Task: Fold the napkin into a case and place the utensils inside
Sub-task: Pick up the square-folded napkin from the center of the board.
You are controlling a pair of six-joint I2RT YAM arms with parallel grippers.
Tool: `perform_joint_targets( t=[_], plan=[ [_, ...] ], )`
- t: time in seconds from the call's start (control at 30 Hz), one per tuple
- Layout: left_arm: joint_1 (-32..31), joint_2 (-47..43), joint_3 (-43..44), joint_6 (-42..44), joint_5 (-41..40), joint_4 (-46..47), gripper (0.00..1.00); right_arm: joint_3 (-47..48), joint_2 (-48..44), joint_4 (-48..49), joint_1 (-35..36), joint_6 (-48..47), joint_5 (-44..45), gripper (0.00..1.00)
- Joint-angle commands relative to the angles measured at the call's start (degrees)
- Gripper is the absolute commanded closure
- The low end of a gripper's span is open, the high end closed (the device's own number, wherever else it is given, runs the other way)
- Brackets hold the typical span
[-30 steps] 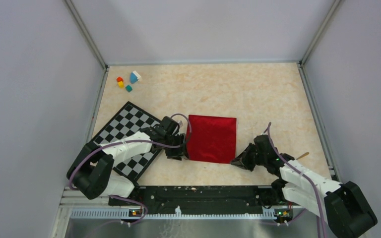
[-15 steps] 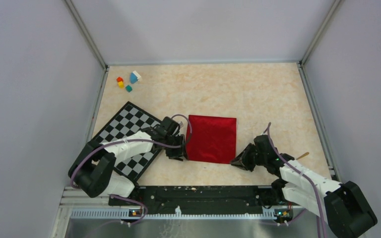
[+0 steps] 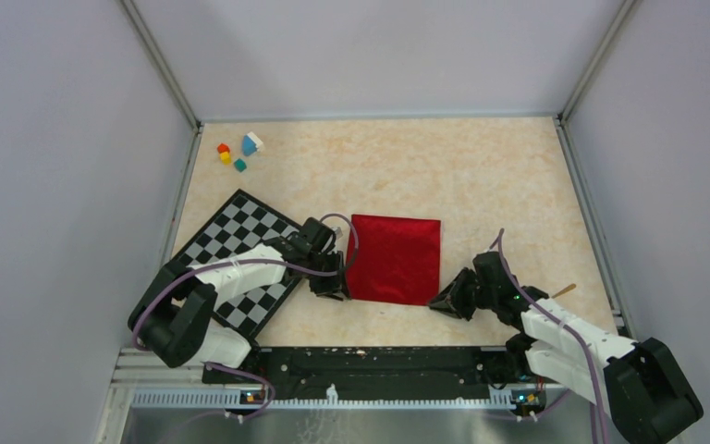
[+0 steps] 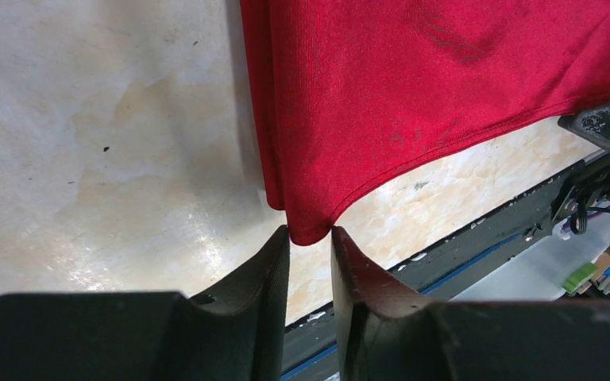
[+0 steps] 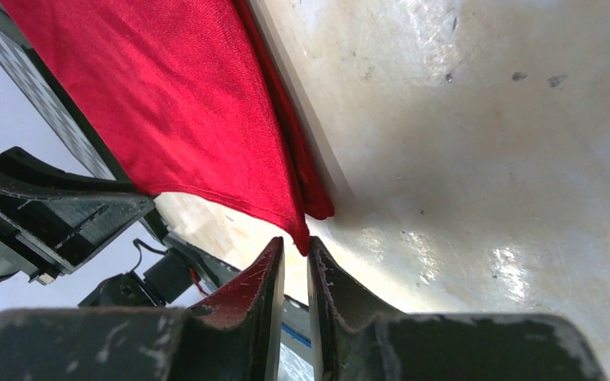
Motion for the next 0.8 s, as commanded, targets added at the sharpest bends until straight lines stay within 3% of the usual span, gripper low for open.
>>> perform_joint_targets(
  t=[0.0, 0.23, 0.5, 0.63, 0.77],
  plan=[
    [0.2, 0.0, 0.4, 0.1, 0.1, 1.8, 0.70, 1.1, 0.1, 0.6, 0.4, 0.8, -1.3, 0.84],
    [0.2, -0.2, 0.2, 0.2, -0.5, 1.5, 0.83, 1.0, -0.4, -0.3, 0.4, 0.2, 0.0, 0.91],
    [0.2, -0.5, -0.8, 0.2, -0.8, 1.7, 0.88, -0.2, -0.2, 0.9, 0.4, 0.6, 0.2, 0.78],
    [0.2, -0.6, -1.2, 0.0, -0.7, 2.0, 0.89, -0.4, 0.5, 2.2, 0.5, 1.0, 0.2, 0.78],
    [0.2, -0.8, -1.3, 0.0, -0.7, 2.0, 0.92, -0.3, 1.1, 2.3, 0.4, 0.8, -0.2, 0.84]
  ],
)
